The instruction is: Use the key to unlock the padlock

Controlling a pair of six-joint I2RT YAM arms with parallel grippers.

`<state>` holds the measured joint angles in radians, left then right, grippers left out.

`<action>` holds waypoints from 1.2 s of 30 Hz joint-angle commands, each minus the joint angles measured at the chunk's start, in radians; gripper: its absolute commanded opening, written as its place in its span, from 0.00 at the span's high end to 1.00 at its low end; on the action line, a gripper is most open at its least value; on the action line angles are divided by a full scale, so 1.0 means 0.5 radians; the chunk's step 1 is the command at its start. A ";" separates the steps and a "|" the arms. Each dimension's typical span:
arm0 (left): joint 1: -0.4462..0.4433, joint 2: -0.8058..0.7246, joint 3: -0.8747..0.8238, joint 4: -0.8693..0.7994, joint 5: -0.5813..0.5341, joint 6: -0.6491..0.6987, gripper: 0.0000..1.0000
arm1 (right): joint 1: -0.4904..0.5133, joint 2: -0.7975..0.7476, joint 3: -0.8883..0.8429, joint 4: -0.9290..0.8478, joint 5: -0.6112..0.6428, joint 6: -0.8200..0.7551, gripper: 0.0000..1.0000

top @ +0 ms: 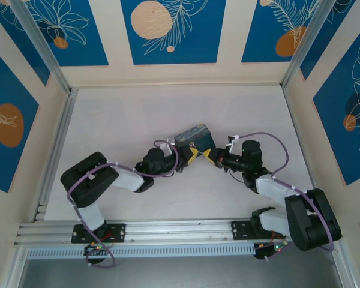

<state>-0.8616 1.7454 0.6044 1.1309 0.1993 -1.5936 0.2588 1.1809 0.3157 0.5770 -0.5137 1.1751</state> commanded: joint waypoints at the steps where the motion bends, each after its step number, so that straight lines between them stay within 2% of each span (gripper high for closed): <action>1: -0.039 -0.082 0.090 0.219 0.117 -0.042 1.00 | -0.005 -0.027 0.024 0.055 -0.099 0.065 1.00; 8: -0.042 -0.095 0.098 0.208 0.120 -0.043 1.00 | 0.000 -0.033 0.066 0.089 -0.137 0.151 1.00; 15: -0.044 -0.094 0.107 0.199 0.117 -0.033 1.00 | 0.002 -0.005 0.151 -0.013 -0.174 0.036 1.00; 24: -0.047 -0.088 0.102 0.193 0.110 -0.031 1.00 | 0.009 0.109 0.196 0.086 -0.173 0.155 1.00; 36: -0.059 -0.118 0.081 0.138 0.053 -0.054 1.00 | 0.005 0.018 0.332 -0.387 -0.141 -0.292 1.00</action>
<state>-0.8581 1.7264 0.6167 1.1381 0.1558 -1.6180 0.2466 1.2015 0.4419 0.4221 -0.5529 1.1225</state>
